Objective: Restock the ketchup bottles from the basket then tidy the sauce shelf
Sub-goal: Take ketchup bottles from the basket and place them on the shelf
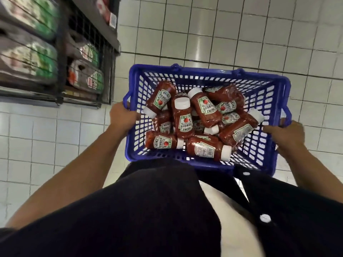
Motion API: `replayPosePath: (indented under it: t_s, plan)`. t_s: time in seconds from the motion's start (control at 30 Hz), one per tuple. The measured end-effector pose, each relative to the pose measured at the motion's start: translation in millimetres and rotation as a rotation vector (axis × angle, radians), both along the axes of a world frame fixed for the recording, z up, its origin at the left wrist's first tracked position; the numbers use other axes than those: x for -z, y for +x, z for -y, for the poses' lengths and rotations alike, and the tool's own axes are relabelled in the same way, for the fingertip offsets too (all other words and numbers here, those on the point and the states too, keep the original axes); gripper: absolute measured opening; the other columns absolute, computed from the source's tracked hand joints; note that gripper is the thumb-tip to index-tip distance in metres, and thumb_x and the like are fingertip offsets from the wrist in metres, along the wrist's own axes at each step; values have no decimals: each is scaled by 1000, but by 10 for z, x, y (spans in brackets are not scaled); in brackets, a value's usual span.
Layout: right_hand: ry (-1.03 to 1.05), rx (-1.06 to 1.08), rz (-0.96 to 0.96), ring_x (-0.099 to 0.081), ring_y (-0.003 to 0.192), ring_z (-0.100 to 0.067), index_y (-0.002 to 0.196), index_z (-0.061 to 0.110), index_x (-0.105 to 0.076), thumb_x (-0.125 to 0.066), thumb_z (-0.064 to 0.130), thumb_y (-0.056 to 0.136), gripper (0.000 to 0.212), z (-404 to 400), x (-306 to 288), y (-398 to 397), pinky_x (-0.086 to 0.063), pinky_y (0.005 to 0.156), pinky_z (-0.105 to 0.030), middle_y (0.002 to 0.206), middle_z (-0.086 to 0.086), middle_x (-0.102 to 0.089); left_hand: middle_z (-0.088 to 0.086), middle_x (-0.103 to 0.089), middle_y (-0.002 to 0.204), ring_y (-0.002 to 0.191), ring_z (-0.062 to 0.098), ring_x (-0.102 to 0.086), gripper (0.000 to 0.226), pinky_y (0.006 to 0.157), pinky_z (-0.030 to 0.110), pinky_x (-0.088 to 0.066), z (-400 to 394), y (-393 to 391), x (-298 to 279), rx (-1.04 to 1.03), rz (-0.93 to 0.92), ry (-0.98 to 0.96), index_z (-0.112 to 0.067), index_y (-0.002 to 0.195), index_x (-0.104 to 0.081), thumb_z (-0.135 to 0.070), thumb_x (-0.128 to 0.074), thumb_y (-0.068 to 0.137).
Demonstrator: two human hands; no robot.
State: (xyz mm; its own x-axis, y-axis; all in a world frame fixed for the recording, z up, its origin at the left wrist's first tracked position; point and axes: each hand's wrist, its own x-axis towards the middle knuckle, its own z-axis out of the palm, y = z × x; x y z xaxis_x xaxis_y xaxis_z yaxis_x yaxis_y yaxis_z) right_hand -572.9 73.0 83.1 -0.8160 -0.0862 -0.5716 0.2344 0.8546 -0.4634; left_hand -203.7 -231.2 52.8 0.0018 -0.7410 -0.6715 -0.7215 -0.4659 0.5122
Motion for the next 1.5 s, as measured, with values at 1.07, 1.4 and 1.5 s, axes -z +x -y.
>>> replayPosePath:
  t_s: [1.07,1.4,1.5]
  plan:
    - [-177,-306,-75,-72,67,-26,85,15,-73,-83,12,63,24,4499,-600,-4132,-61,68,-41,77,-6,-74,-5,-72,67,48,10,-64,39,46,27,-55,3813,-3636,-896,-219,67,-156,-16,80,-73,-1,-74,44]
    - [-134,-387,-95,-73,64,-24,84,18,-73,-83,14,65,22,6144,-811,-5496,-60,66,-38,74,-4,-74,-7,-67,68,54,10,-62,27,42,18,-42,5085,-4919,-935,-289,70,-179,-16,79,-72,-3,-79,57]
    - [-140,-420,-89,-73,62,-25,84,19,-70,-83,16,68,21,6618,-890,-5915,-62,67,-42,72,-5,-74,1,-72,74,64,22,-68,29,57,29,-55,5403,-5240,-995,-348,43,-180,-15,79,-72,-2,-76,54]
